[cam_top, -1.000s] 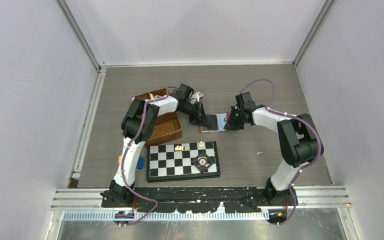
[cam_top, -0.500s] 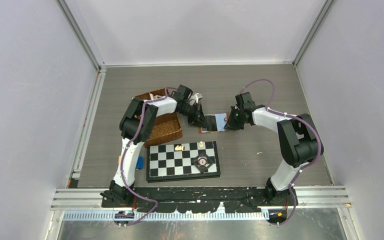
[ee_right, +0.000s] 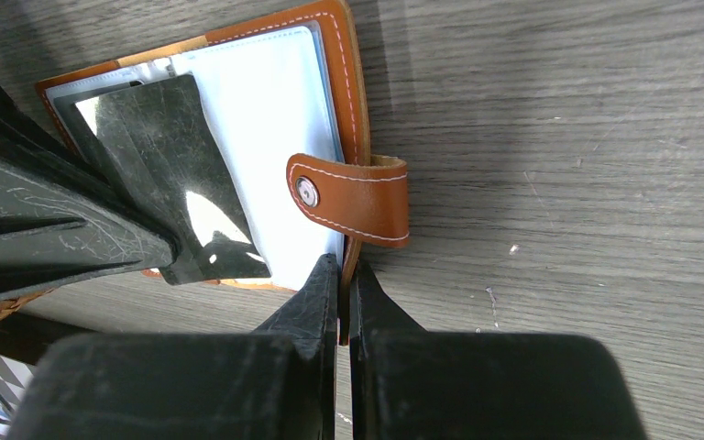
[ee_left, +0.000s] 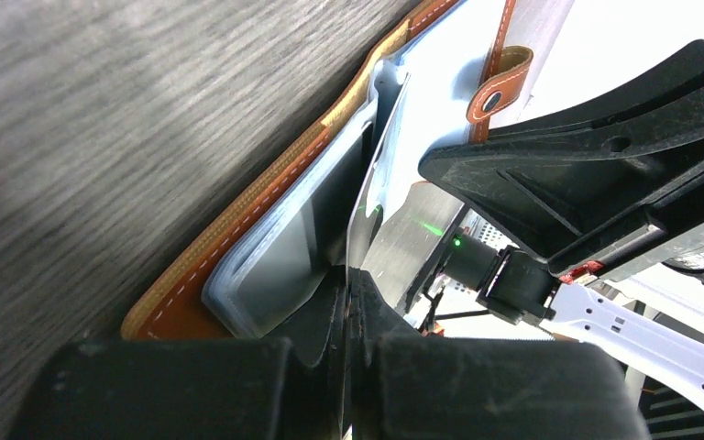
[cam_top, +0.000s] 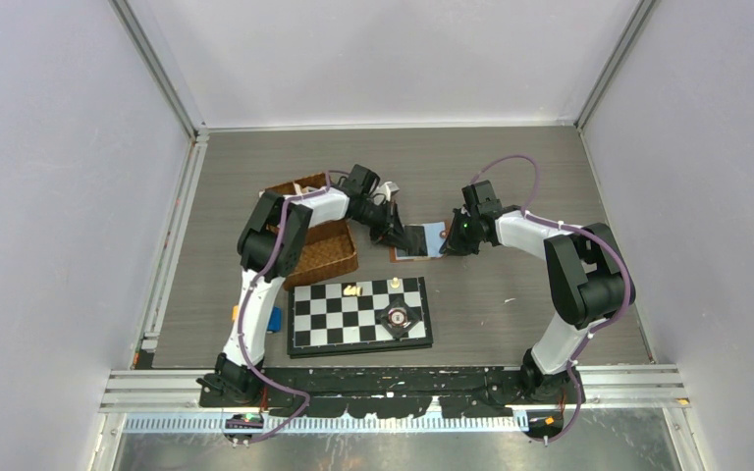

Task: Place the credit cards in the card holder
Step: Insert the credit card into the card holder.

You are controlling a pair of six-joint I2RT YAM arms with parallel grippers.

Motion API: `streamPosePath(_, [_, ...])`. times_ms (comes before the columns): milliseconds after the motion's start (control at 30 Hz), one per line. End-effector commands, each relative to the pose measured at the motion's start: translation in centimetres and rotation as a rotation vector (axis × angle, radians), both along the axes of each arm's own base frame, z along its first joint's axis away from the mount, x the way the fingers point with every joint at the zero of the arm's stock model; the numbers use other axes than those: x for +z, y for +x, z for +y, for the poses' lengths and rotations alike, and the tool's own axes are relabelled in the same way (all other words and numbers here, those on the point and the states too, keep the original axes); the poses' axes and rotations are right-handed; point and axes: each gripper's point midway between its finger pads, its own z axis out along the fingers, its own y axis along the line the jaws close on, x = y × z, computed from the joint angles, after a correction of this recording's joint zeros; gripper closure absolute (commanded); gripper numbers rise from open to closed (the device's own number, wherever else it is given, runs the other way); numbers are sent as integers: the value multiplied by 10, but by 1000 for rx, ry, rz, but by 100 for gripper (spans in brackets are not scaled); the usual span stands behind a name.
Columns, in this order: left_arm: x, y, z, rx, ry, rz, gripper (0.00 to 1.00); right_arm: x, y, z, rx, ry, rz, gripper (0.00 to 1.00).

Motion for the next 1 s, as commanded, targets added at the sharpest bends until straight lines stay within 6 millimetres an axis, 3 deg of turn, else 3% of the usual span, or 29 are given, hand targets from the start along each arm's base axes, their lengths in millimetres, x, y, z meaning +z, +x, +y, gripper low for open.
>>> streamPosePath(0, [-33, 9, 10, 53, 109, 8, 100, -9, -3, -16, -25, -80, 25, 100])
streamPosePath(733, [-32, 8, -19, 50, 77, 7, 100, -3, -4, -11, -15, -50, 17, 98])
streamPosePath(867, [-33, 10, -19, 50, 83, -1, 100, 7, -2, -14, -28, -58, -16, 88])
streamPosePath(967, [-36, 9, -18, 42, 96, -4, 100, 19, 2, -19, -49, -64, -57, 74])
